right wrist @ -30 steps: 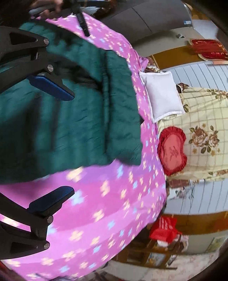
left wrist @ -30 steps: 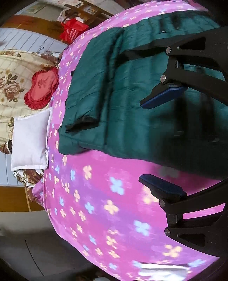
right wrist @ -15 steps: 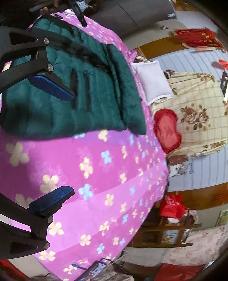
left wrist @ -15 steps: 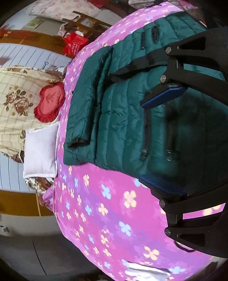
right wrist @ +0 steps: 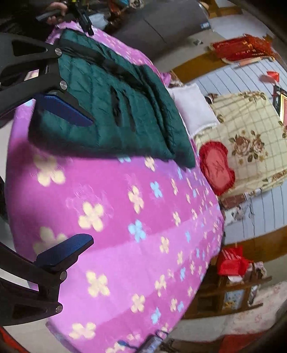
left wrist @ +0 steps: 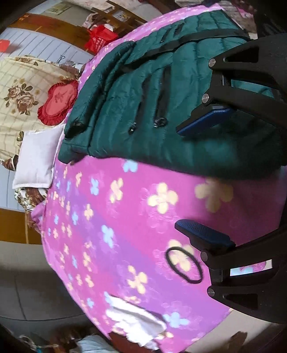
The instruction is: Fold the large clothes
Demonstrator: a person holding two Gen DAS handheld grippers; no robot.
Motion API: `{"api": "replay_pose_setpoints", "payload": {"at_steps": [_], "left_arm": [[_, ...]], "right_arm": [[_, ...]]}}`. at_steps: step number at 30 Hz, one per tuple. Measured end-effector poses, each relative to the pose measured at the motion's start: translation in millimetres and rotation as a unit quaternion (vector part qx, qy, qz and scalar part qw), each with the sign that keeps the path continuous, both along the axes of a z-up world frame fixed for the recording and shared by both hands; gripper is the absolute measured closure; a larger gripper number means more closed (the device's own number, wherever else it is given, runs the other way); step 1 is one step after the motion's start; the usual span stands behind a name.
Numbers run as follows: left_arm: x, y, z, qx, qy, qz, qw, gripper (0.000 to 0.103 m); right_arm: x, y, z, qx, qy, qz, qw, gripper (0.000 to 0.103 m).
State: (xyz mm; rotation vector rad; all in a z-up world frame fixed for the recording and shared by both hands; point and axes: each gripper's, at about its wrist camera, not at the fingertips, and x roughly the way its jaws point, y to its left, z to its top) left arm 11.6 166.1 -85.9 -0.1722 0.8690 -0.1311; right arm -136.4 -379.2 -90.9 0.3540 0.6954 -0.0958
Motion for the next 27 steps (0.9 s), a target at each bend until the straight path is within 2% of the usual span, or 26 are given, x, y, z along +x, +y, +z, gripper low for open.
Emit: {"api": "replay_pose_setpoints", "payload": {"at_steps": [5,8,12,20,23,27], "left_arm": [[-5.8,-6.2,1.0,-0.014,-0.017,-0.019,0.9996,0.024],[-9.0,-12.5,3.6,-0.007,-0.031,-0.032,0.999,0.024],[-8.0,-23.6,-8.7,0.006,-0.011,-0.056,0.9984,0.024],[-6.5,-23.9,-16.6,-0.007,0.001,-0.057,0.9983,0.023],[-7.6,-28.2,-17.7,-0.005,-0.003,-0.064,0.9979,0.015],[-5.7,-33.9,-18.0,-0.003,0.003,-0.061,0.9981,0.01]], "right_arm": [[16.6,16.8,-13.0,0.059,0.009,0.05,0.997,0.006],[27.6,37.1,-16.4,0.066,0.013,0.09,0.994,0.006],[37.2,50.6,-27.0,0.115,0.025,0.128,0.985,0.005],[27.7,52.3,-29.4,0.126,-0.002,0.131,0.983,0.005],[25.0,54.2,-29.6,0.117,-0.012,0.128,0.985,0.005],[21.6,57.3,-28.5,0.102,-0.014,0.124,0.987,0.005]]}}
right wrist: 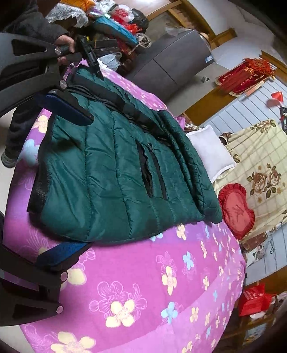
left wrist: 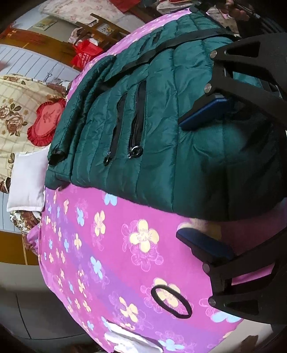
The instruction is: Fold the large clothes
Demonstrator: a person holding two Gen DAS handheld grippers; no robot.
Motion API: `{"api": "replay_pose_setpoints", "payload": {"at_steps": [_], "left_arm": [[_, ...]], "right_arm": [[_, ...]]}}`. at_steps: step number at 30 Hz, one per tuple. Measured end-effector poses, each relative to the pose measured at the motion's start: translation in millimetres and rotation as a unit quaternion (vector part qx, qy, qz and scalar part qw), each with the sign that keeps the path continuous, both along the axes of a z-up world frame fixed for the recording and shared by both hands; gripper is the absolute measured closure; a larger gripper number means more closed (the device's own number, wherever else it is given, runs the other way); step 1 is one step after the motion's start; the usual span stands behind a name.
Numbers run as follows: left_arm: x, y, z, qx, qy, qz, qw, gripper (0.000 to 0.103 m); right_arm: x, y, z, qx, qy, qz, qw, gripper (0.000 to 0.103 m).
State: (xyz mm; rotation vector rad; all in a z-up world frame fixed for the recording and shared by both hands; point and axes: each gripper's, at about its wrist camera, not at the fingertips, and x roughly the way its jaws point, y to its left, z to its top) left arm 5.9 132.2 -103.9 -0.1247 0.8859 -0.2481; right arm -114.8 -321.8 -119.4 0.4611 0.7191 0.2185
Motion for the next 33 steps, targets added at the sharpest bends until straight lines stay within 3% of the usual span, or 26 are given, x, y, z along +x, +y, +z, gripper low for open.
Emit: {"api": "replay_pose_setpoints", "payload": {"at_steps": [4,7,14,18,20,25,29,33], "left_arm": [[2.4,-0.4,0.7,-0.002,0.007,0.009,0.9999,0.01],[0.9,-1.9,0.5,0.005,0.008,0.016,0.9998,0.01],[-4.6,2.3,1.1,-0.004,0.01,0.015,0.9998,0.01],[-13.3,-2.1,3.5,-0.035,0.019,-0.025,0.9989,0.01],[-16.3,-2.1,4.1,-0.032,0.021,-0.028,0.9989,0.01],[-21.5,22.4,4.2,-0.027,0.019,0.009,0.9994,0.01],[-26.6,25.5,2.9,-0.035,0.012,-0.004,0.9993,0.01],[-26.8,16.8,3.2,-0.1,0.024,-0.068,0.9924,0.01]], "right_arm": [[0.3,7.3,1.1,-0.018,0.0,0.021,1.0,0.006],[-0.8,11.1,1.5,-0.001,-0.008,0.036,0.999,0.007],[-3.2,7.6,-1.7,0.026,-0.004,0.036,0.999,0.011],[-1.8,8.5,-3.2,0.021,-0.001,0.037,0.999,0.012],[-2.2,8.7,-3.3,0.021,0.002,0.031,0.999,0.012],[-12.1,7.2,-3.0,0.04,0.006,0.013,0.999,0.012],[-4.5,7.0,-3.3,0.041,0.002,0.015,0.999,0.012],[14.2,11.1,-3.1,0.029,0.002,0.011,1.0,0.019]]}}
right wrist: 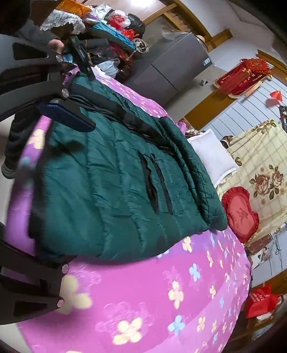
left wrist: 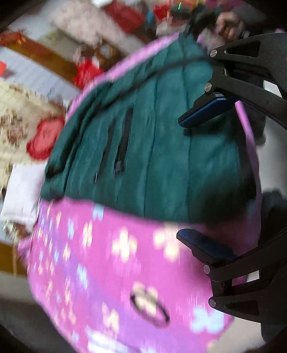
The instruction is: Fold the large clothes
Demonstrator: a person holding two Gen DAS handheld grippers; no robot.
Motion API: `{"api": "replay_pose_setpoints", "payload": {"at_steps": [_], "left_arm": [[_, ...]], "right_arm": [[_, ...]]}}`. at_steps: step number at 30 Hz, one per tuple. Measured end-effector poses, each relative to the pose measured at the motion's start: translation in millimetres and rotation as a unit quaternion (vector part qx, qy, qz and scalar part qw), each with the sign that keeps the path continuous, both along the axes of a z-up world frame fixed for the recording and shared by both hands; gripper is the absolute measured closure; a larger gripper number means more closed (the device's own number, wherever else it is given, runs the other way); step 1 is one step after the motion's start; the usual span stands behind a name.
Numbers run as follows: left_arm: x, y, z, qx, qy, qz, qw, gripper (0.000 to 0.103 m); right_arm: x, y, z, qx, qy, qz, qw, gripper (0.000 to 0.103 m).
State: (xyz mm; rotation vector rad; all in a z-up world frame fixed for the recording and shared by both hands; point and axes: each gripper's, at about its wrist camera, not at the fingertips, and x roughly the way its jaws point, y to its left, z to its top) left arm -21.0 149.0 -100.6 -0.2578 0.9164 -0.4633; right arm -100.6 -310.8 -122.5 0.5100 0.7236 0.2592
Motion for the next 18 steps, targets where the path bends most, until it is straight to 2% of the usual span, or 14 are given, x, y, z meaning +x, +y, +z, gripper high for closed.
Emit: {"api": "replay_pose_setpoints", "payload": {"at_steps": [3,6,10,13,16,18], "left_arm": [[4.1,-7.1,1.3,0.003,-0.003,-0.007,1.0,0.01],[12.0,-9.2,1.8,-0.023,0.004,-0.016,0.9996,0.005],[15.7,-9.5,2.6,-0.048,0.016,-0.029,0.9983,0.004],[5.4,-9.5,4.6,-0.05,0.042,-0.049,0.9967,0.005],[-6.4,-13.4,5.9,-0.035,0.038,-0.065,0.9966,0.005],[5.8,-15.6,5.6,-0.045,0.036,-0.064,0.9963,0.005]], "right_arm": [[6.6,1.0,-0.4,0.003,-0.002,-0.006,1.0,0.02],[7.5,0.5,0.1,0.002,-0.004,-0.009,1.0,0.021],[5.4,-4.7,-2.2,0.021,-0.001,-0.016,1.0,0.023],[1.6,-5.2,-2.1,0.026,0.005,-0.023,0.999,0.024],[2.1,-5.6,-1.8,0.021,0.004,-0.03,0.999,0.024],[5.8,-5.6,-1.8,0.017,0.001,-0.033,0.999,0.024]]}}
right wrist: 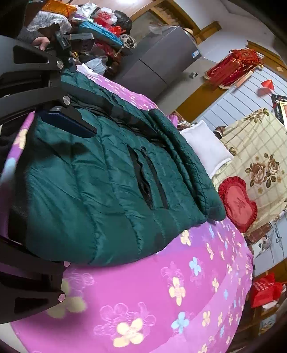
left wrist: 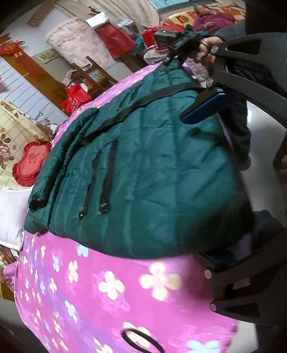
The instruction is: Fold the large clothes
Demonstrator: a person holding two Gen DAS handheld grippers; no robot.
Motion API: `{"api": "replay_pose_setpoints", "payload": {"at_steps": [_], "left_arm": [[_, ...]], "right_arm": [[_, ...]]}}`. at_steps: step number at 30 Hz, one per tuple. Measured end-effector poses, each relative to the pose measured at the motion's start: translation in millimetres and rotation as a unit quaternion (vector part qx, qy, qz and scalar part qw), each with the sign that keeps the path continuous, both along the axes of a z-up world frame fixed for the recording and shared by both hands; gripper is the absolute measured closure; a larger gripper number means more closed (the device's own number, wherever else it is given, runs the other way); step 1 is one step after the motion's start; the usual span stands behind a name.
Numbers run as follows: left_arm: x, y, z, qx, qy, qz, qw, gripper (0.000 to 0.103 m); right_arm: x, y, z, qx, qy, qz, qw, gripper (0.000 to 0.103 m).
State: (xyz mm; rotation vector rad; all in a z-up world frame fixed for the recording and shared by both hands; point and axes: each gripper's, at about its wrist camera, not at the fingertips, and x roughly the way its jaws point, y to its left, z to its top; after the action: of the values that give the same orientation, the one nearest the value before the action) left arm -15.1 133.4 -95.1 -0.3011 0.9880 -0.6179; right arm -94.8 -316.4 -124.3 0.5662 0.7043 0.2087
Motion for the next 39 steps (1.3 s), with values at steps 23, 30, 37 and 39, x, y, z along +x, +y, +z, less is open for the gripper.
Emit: {"api": "replay_pose_setpoints", "payload": {"at_steps": [23,30,37,39], "left_arm": [[-12.1,4.1,-4.1,-0.042,0.028,0.036,0.998,0.025],[-19.5,11.3,-4.4,-0.08,0.044,0.046,0.9947,0.023],[-5.2,13.7,-10.6,-0.064,0.054,0.087,0.9927,0.076],[-7.8,10.2,-8.8,-0.044,0.04,0.09,0.9941,0.079]], "right_arm": [[-11.7,-5.4,6.3,0.02,0.004,-0.024,1.0,0.074],[-10.9,-21.2,-9.4,0.069,0.033,-0.051,0.996,0.078],[-11.1,-19.3,-9.1,0.066,0.029,-0.058,0.996,0.078],[-11.6,-17.6,-8.6,0.058,0.027,-0.062,0.996,0.078]]}}
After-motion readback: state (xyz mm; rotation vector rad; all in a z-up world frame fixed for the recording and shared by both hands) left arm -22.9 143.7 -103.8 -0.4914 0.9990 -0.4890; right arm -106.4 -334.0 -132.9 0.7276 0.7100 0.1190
